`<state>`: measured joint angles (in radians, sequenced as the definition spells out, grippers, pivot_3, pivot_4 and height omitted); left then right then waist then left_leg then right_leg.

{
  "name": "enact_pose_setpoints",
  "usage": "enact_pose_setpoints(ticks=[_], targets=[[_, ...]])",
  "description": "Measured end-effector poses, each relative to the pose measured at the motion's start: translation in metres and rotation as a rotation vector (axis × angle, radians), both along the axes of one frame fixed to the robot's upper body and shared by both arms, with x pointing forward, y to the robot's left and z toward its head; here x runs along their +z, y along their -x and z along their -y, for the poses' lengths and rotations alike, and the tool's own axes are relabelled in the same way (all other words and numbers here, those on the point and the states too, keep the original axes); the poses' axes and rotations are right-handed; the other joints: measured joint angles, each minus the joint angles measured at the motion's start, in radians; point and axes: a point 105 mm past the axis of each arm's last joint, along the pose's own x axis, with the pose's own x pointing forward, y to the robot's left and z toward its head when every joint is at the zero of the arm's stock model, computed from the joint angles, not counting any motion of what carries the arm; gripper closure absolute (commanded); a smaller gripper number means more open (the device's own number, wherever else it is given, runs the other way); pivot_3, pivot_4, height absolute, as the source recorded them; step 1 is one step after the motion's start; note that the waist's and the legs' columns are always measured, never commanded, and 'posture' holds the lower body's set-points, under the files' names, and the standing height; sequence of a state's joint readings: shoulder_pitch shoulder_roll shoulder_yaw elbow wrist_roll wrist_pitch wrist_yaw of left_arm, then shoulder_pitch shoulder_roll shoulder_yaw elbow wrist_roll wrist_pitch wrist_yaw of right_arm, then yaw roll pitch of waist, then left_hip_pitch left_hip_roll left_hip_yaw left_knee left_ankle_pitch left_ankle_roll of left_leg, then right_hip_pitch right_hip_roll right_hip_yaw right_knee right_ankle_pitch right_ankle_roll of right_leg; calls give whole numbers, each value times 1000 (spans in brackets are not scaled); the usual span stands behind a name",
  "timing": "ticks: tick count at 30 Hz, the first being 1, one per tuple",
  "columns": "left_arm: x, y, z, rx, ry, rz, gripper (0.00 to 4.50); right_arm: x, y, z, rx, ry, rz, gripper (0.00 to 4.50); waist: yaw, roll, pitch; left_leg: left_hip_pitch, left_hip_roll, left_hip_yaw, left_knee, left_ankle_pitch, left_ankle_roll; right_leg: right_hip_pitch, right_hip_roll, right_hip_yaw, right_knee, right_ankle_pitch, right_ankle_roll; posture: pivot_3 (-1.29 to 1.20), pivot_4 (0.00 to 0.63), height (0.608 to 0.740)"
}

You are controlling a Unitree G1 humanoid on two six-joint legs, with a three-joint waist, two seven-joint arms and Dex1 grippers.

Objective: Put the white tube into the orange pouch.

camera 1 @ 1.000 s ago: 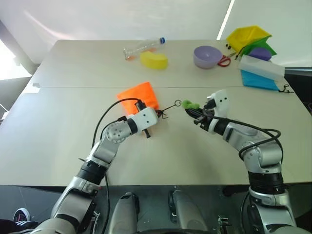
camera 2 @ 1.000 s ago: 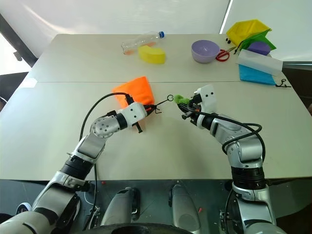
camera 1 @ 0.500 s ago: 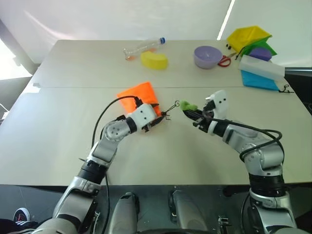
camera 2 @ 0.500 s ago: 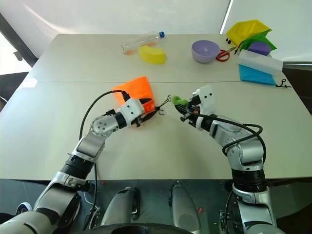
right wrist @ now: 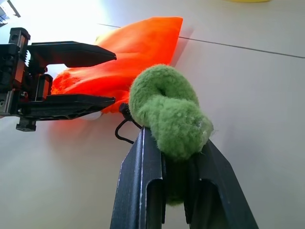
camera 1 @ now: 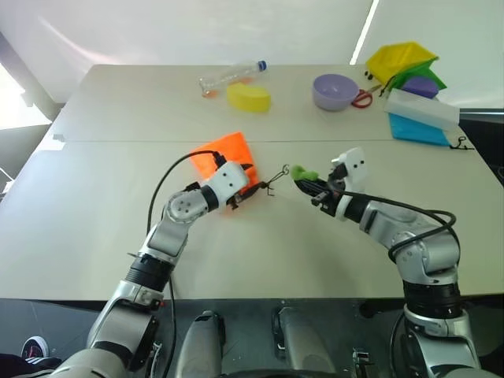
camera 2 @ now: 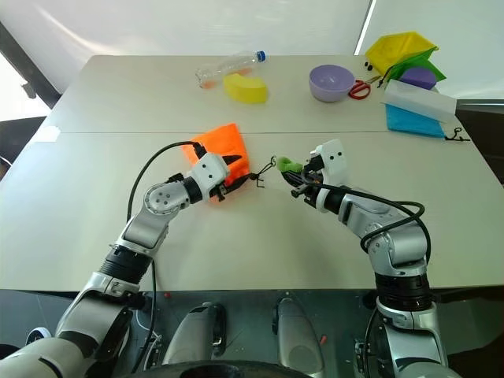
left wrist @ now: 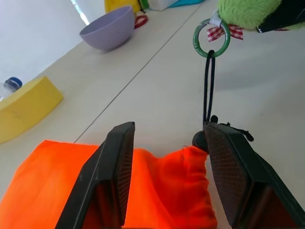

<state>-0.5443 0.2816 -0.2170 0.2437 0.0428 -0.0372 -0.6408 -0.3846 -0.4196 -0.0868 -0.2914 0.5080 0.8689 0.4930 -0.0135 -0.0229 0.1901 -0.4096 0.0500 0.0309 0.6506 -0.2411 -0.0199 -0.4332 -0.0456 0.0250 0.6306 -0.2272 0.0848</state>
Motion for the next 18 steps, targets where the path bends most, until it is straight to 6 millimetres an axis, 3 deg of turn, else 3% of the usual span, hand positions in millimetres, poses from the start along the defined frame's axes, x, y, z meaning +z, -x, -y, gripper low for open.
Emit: enact_pose_setpoints(ticks=[4, 9, 12, 18], targets=[[0, 2, -1, -42, 79, -107, 2048, 3, 0, 0, 5, 4, 9, 4500, -1, 0, 0, 0, 0, 0, 0, 0, 0, 0, 0, 0, 0, 0, 0, 0, 150, 740], [4, -1, -17, -55, -24, -42, 2048, 2, 6, 4, 24, 14, -24, 4500, 0, 0, 0, 0, 0, -1, 0, 0, 0, 0, 0, 0, 0, 0, 0, 0, 150, 740], [12, -2, -18, -67, -12, -12, 2048, -6, 23, 7, 80, 61, -62, 4500, 5, 0, 0, -1, 0, 0, 0, 0, 0, 1, -1, 0, -2, -1, -2, 0, 150, 740], [12, 14, -27, -226, -74, 6, 2048, -27, 26, 17, 26, 183, -90, 4500, -3, 0, 0, 2, 0, 0, 0, 0, 0, 1, 0, 0, 0, -2, -4, 0, 150, 740]])
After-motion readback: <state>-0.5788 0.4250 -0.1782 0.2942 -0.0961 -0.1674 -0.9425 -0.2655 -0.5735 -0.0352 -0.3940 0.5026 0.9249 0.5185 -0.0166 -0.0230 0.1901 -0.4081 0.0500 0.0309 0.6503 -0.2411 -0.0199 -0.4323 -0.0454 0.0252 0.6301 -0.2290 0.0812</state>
